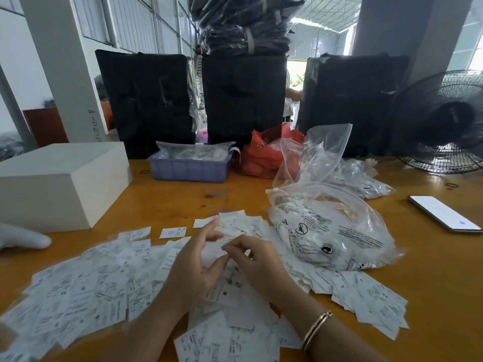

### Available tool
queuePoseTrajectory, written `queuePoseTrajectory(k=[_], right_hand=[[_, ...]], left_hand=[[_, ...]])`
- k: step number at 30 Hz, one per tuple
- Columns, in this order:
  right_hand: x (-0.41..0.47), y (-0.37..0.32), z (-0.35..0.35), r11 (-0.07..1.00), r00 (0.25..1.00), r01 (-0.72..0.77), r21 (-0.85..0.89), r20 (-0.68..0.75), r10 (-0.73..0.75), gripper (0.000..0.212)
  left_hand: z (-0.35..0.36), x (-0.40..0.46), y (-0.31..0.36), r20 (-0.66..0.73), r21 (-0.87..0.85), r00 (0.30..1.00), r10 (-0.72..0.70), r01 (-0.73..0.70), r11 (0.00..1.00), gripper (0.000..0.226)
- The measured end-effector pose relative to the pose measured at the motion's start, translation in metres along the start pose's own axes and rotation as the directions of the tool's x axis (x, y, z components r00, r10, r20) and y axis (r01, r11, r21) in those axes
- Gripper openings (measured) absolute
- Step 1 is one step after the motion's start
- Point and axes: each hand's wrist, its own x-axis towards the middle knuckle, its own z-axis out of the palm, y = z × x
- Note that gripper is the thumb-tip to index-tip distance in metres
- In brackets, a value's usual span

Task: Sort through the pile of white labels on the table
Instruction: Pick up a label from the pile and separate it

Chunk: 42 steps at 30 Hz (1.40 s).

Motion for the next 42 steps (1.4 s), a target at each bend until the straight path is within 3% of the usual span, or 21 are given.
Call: queuePoseTrajectory(k=[5, 8, 11, 15, 19, 22, 28, 33, 37, 42], right_hand=[[-0.001, 0.007, -0.001, 0.998, 0.999, -0.047, -0.052, 0.017, 0.048, 0.015], [-0.002, 0.006, -0.002, 0.996, 0.990, -0.089, 0.005, -0.110, 0.089, 0.014], [-0.004, 0.009, -0.005, 0.986, 0.979, -0.108, -0.131, -0.188, 0.082, 0.020], [-0.004, 0.014, -0.003, 0.910, 0.998, -0.029, -0.414, 0.035, 0.047, 0.033], [-0.008, 0.009, 0.005, 0.874, 0.972, 0.161, -0.459, 0.227, -0.059, 0.054], [-0.008, 0.009, 0.009, 0.846, 0.968, 0.201, -0.494, 0.231, -0.095, 0.046], [-0.007, 0.007, 0.003, 0.938, 0.996, 0.088, -0.335, 0.052, -0.074, 0.020], [-0.007, 0.003, -0.004, 0.999, 0.990, -0.043, -0.025, -0.134, 0.040, 0.018], [-0.008, 0.000, -0.011, 0.912, 0.983, -0.081, 0.401, -0.118, 0.139, 0.040], [-0.006, -0.003, -0.011, 0.815, 0.977, -0.087, 0.572, -0.112, 0.183, 0.044]], left_hand=[[0.000, 0.003, 0.002, -0.057, 0.054, 0.998, -0.025, 0.028, 0.998, 0.022], [-0.001, 0.004, -0.001, -0.116, -0.001, 0.985, -0.127, 0.127, 0.992, 0.010], [-0.001, 0.006, -0.003, -0.180, -0.110, 0.950, -0.254, 0.237, 0.965, 0.008], [0.002, 0.007, 0.000, -0.208, -0.231, 0.902, -0.379, 0.331, 0.915, 0.011], [0.002, 0.007, 0.000, -0.201, -0.259, 0.885, -0.420, 0.366, 0.894, 0.025], [0.001, 0.008, 0.002, -0.197, -0.302, 0.871, -0.450, 0.383, 0.873, 0.031], [0.000, 0.009, 0.001, -0.166, -0.463, 0.832, -0.529, 0.408, 0.787, 0.020], [0.001, 0.007, 0.003, -0.138, -0.504, 0.839, -0.526, 0.398, 0.766, 0.012], [0.002, 0.007, 0.006, -0.151, -0.475, 0.846, -0.512, 0.392, 0.788, 0.007], [0.002, 0.008, 0.007, -0.154, -0.445, 0.845, -0.511, 0.403, 0.800, 0.008]])
